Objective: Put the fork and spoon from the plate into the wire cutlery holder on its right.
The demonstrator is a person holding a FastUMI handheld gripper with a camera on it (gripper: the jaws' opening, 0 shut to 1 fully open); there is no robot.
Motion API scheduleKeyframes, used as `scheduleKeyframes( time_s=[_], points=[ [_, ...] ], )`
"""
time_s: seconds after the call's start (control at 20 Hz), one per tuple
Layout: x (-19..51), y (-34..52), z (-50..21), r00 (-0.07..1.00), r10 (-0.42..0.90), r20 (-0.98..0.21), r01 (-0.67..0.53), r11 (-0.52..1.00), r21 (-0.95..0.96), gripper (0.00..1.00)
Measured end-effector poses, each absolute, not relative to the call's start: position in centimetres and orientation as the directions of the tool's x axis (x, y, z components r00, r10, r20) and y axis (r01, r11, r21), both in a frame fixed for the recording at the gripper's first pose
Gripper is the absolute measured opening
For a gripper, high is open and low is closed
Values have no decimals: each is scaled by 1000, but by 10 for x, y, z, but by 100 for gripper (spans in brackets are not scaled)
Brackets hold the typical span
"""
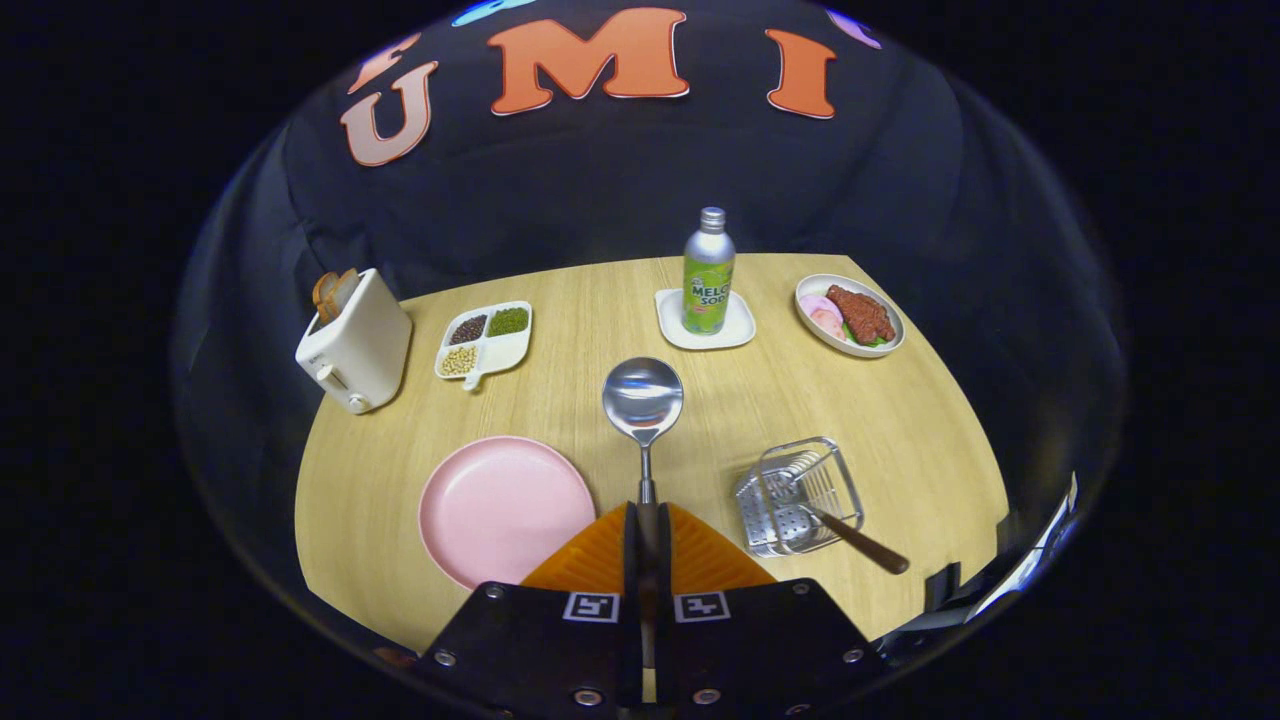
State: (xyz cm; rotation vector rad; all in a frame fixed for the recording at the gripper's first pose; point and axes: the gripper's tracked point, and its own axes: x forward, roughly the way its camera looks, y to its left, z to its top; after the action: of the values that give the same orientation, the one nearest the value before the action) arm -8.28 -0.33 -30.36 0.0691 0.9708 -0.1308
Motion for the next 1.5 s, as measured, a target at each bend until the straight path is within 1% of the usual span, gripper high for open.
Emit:
scheduleKeyframes(
  time_s=[0.25, 0.55, 0.9, 1.2, 1.35, 1.5],
  points=[
    [-98, -50, -307, 487, -101, -867, 115, 992, -51, 6],
    [-112, -82, -314, 386, -91, -918, 81, 995, -64, 6],
    [-126, -110, -321, 219, -99, -971, 33, 995, -94, 6],
    [-126, -116, -338, 74, -98, -992, -61, 993, -102, 7],
    [-121, -113, -345, 41, -99, -994, -56, 993, -101, 7],
    [-116, -112, -349, 38, -88, -995, -62, 994, -90, 8]
  ],
)
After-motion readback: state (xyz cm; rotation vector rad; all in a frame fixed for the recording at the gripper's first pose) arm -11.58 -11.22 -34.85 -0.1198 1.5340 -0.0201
